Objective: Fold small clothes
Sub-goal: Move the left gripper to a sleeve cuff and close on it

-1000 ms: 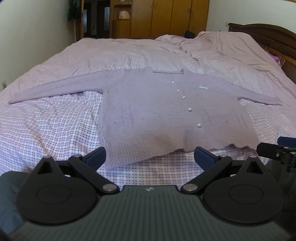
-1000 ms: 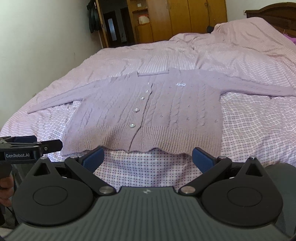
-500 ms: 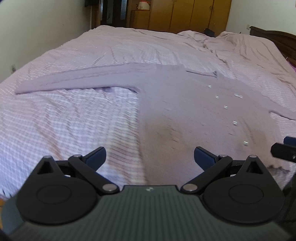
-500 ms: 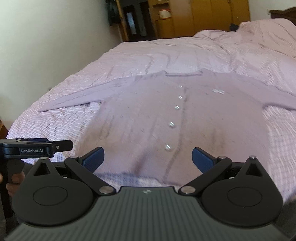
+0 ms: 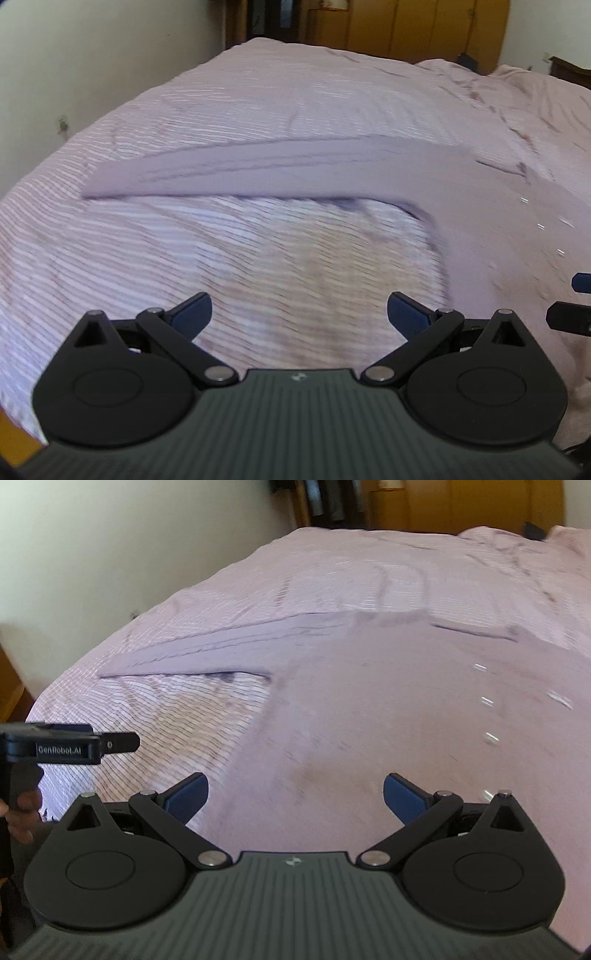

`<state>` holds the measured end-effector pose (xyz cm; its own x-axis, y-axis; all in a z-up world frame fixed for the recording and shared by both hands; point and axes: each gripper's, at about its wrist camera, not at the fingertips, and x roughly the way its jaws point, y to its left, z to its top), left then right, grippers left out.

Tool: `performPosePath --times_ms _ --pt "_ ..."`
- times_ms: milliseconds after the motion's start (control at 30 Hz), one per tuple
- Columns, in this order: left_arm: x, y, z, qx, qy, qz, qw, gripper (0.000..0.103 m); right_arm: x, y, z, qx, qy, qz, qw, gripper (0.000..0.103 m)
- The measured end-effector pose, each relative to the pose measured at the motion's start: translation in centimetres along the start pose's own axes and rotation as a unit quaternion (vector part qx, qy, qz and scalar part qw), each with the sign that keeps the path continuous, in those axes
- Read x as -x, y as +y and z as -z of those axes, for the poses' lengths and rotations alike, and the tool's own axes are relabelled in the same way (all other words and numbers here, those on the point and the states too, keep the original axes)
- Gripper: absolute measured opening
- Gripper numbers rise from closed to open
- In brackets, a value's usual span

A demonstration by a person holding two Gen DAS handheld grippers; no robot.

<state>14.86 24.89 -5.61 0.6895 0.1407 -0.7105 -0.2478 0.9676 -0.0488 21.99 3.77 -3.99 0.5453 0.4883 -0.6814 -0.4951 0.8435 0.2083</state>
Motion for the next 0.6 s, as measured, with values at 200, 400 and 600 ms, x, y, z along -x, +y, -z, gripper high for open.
performPosePath --times_ms 200,400,600 --pt "-2.4 6.3 -3.7 0.001 0.013 -0.037 0.9992 0.103 -6.4 4.1 -4.9 -0.002 0.013 -0.040 0.999 0.103" --pt "-5.5 13.4 -6.5 0.022 0.025 -0.058 0.9978 0.103 -11.7 8.0 -8.4 0.019 0.021 -0.063 0.998 0.103" --pt "-10.0 20.6 -7.9 0.082 0.052 -0.070 0.9928 0.103 -15.1 10.4 -9.2 0.026 0.028 -0.081 0.996 0.103"
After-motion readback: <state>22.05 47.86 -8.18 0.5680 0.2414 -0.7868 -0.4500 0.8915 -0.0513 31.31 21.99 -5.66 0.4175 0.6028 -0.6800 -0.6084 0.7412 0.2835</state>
